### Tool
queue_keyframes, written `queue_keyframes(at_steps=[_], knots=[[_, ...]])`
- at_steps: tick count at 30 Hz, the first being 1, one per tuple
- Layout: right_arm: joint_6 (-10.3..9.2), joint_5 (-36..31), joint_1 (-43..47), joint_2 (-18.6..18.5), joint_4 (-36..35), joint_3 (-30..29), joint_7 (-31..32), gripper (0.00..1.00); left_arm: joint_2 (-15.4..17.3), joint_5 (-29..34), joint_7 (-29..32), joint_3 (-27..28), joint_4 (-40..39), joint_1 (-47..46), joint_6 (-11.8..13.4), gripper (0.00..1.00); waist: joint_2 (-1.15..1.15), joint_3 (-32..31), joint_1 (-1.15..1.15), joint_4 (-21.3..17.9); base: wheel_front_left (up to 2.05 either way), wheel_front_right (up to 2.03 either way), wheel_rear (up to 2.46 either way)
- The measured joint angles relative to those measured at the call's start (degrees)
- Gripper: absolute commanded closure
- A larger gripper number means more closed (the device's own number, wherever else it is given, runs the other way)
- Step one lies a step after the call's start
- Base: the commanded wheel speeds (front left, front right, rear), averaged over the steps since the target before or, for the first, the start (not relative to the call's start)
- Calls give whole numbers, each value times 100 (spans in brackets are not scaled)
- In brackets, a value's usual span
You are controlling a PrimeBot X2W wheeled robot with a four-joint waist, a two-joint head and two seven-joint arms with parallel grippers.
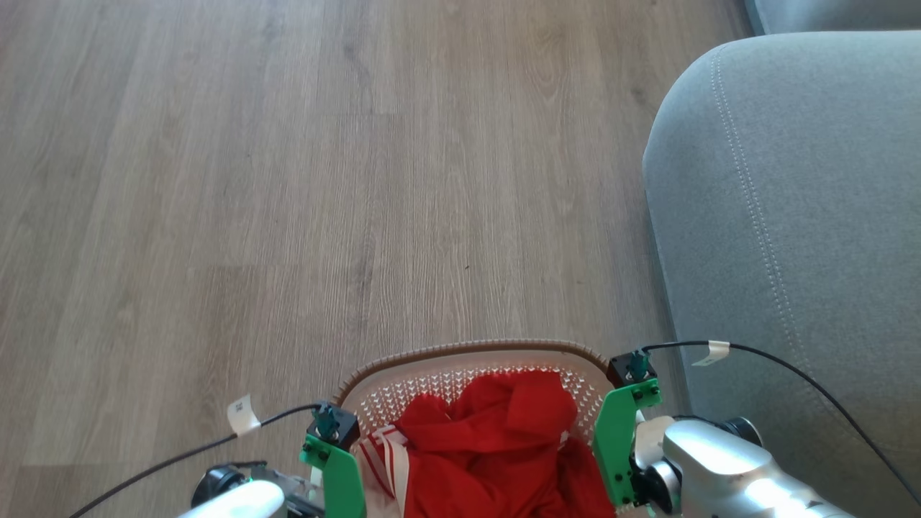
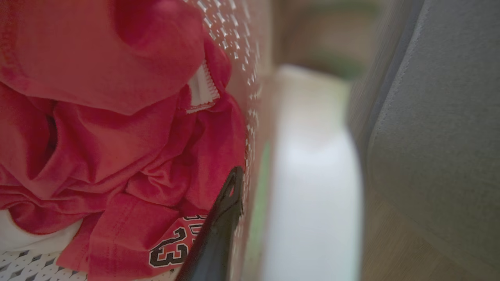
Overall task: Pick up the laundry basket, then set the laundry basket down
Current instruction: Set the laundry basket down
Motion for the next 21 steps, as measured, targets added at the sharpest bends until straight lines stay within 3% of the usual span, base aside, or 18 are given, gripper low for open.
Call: queue_keyframes(at_steps=[11,21], knots=[[0,2,-56,-32,-1,24,-143,100,-54,3,-57,5,38,-27,52,100,0,251,0,8,0,0,0],[0,-15,-549,-152,3,33,-565,100,-337,205,-276,68,371,-510,144,100,0,988,1,8,0,0,0]])
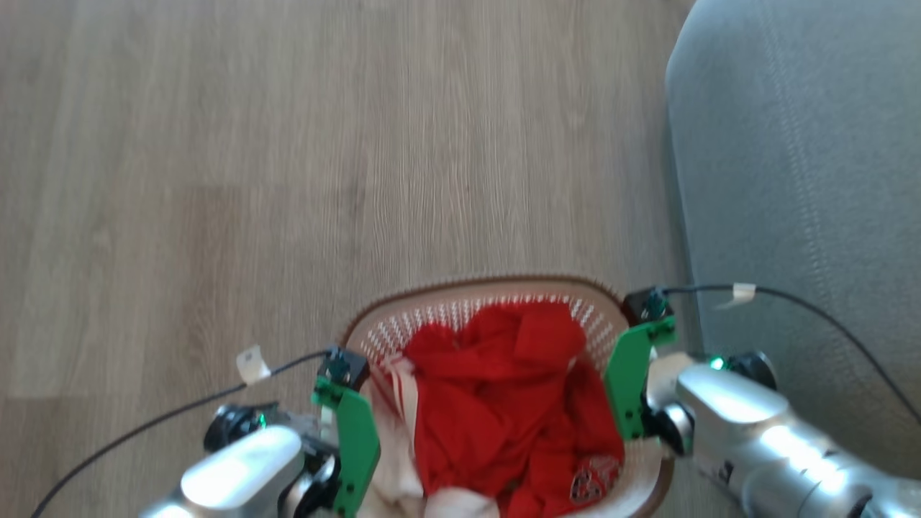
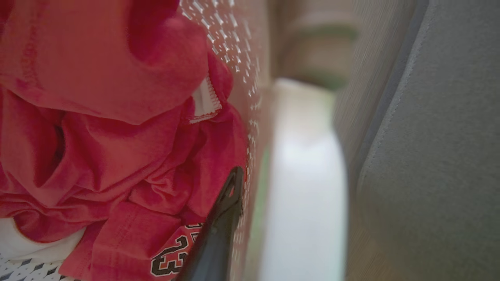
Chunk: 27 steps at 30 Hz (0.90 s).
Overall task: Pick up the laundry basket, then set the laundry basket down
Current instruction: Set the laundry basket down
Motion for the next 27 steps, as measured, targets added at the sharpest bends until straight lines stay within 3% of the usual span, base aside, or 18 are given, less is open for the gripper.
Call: queue_keyframes(at_steps=[11,27], knots=[[0,-66,-754,-130,157,-49,-700,100,-667,350,-524,131,1034,-956,-56,100,0,1213,0,-23,0,0,0],[0,-107,-1713,-131,677,-271,-1503,100,-1556,646,-1503,241,2725,-2269,-476,100,0,2758,0,76,0,0,0]])
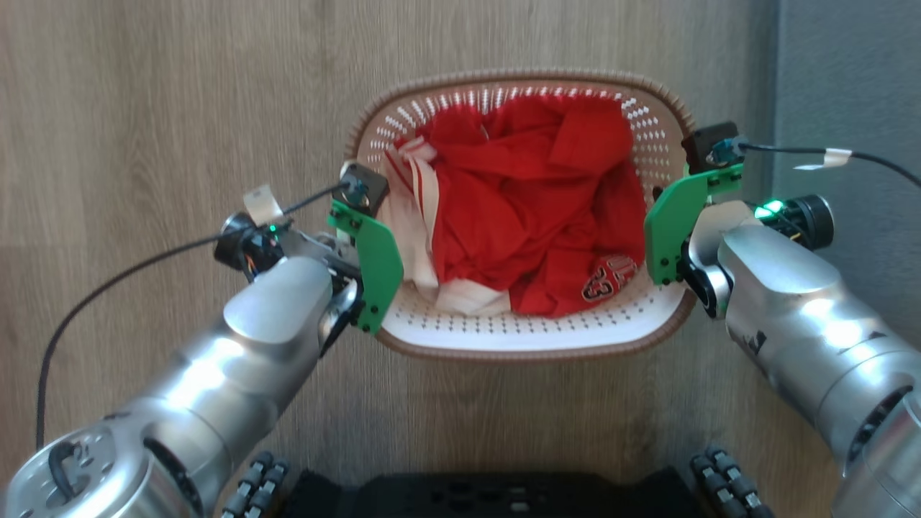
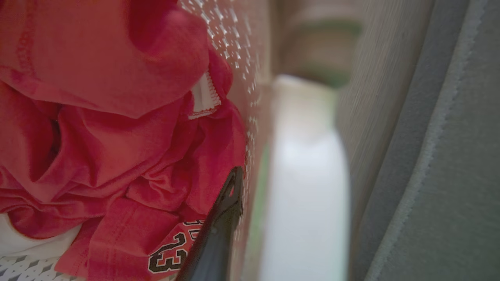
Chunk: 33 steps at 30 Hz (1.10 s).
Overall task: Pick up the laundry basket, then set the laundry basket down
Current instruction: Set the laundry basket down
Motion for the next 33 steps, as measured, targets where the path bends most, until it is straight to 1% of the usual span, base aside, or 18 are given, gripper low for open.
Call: queue_keyframes(at_steps=[4,15,33], knots=[[0,2,-102,56,80,-66,-120,100,-59,-15,-166,44,244,-179,-80,100,0,287,0,26,0,0,0],[1,7,-446,64,266,-147,-457,100,-76,-162,-296,-8,230,-578,-21,100,1,863,-1,50,0,0,0],[1,-51,-578,27,371,-113,-556,100,-73,-356,-240,-145,73,-661,104,100,0,1173,-1,148,0,0,0]])
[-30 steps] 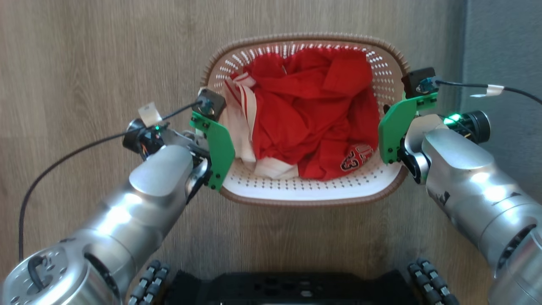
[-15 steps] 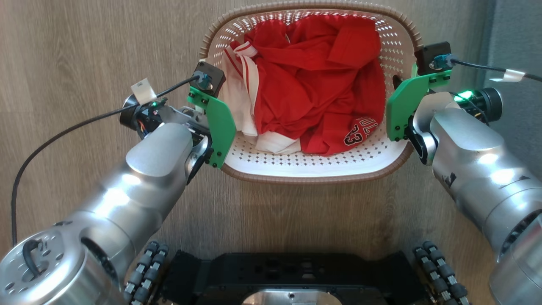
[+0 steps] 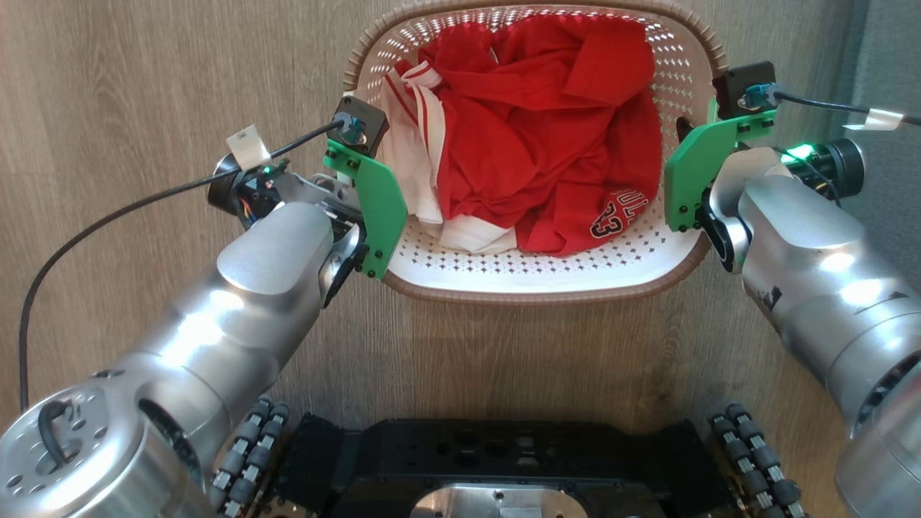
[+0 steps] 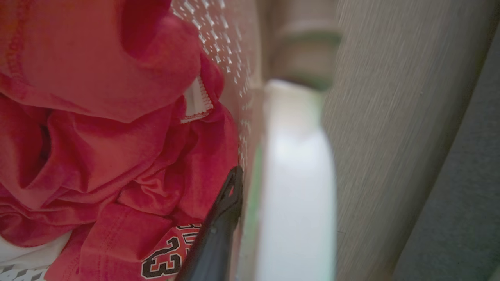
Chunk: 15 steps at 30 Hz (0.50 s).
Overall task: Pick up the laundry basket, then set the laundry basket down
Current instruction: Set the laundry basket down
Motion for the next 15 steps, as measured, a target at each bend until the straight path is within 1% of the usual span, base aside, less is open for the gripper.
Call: queue_keyframes(at_steps=[4,5,6,7,8,9,11,15], knots=[[0,0,-1,-1,3,0,-52,100,0,-59,1,-4,-5,-34,35,100,0,36,-1,6,0,0,0],[0,0,-1,-2,5,-8,-63,100,0,-68,1,-10,-8,-51,81,100,0,42,-1,8,0,0,0],[1,0,-4,-1,7,-19,-104,63,-2,-68,-9,-25,-13,-72,125,73,0,48,-1,9,0,0,0],[1,-23,-7,-13,13,5,-120,33,0,-65,-38,-57,-13,-101,177,52,0,55,0,10,0,0,0],[2,-86,-7,-10,9,33,-137,0,-3,-37,-51,-119,-47,-142,179,12,0,60,0,13,0,0,0],[2,-125,-7,8,2,60,-142,0,-36,-34,-51,-157,-77,-158,179,0,0,61,0,14,0,0,0],[3,-154,-9,22,-15,80,-142,0,-108,-40,25,-166,-99,-159,183,0,0,55,0,21,0,0,0],[3,-163,-9,14,-13,75,-142,0,-103,-40,91,-174,-92,-151,187,0,0,30,0,32,0,0,0]])
